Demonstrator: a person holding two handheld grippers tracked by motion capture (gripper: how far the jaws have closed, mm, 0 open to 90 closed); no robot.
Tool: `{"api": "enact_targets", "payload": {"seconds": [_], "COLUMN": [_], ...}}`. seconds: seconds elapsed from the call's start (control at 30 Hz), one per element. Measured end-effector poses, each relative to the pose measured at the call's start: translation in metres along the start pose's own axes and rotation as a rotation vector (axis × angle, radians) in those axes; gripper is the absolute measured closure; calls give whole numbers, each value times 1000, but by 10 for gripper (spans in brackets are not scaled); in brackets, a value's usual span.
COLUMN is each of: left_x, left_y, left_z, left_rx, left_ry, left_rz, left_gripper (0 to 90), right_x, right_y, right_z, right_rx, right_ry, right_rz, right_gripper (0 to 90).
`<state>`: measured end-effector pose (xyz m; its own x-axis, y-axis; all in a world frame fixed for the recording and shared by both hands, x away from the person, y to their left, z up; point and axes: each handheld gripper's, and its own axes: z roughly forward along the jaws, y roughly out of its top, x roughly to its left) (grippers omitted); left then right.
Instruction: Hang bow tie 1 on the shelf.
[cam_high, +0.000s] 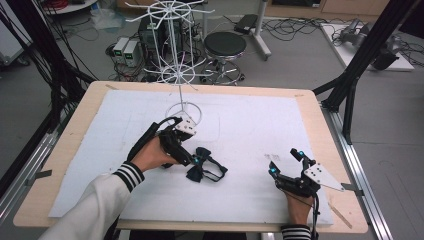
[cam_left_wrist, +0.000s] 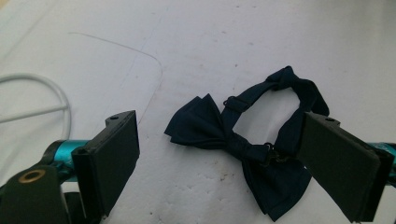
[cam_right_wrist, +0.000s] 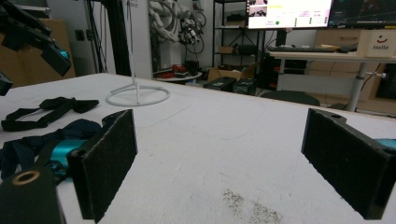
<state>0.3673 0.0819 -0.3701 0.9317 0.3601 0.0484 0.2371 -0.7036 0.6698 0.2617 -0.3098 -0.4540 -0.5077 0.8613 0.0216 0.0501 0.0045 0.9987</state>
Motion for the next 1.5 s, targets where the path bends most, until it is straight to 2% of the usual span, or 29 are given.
{"api": "enact_targets", "payload": {"seconds": [0.2, 0.43, 0.5, 0.63, 0.83, 1.03, 1.13, 1.23, 1.4, 1.5], "left_x": [-1, -1, -1, -3, -5, -7, -8, -10, -9, -8], "left_y": [-1, -5, -5, -7, -7, -6, -6, -4, -3, -4], "left_z": [12, 31, 33, 39, 44, 47, 49, 49, 50, 49], "left_rx": [47, 107, 117, 131, 162, 194, 197, 204, 195, 209], "left_ry": [1, 6, 8, 10, 14, 19, 26, 27, 33, 37], "left_rz": [-7, -47, -42, -61, -79, -81, -105, -98, -120, -126], "left_gripper": [137, 163, 163, 163, 185, 197, 215, 222, 227, 230], "right_x": [0, 0, 0, 0, -1, 0, 0, 0, -1, 0], "right_y": [0, 0, 0, 0, 0, 0, 0, 0, 0, 0], "right_z": [0, 0, 0, 0, 0, 0, 0, 0, 0, 0], "right_rx": [1, 0, 0, 1, 0, 0, 1, 0, -2, 0], "right_ry": [1, 1, 1, 2, 2, 4, 2, 2, 5, 2], "right_rz": [2, 1, 1, 2, 1, 0, 11, 9, 3, 9], "right_gripper": [98, 98, 98, 98, 98, 98, 98, 98, 98, 98]}}
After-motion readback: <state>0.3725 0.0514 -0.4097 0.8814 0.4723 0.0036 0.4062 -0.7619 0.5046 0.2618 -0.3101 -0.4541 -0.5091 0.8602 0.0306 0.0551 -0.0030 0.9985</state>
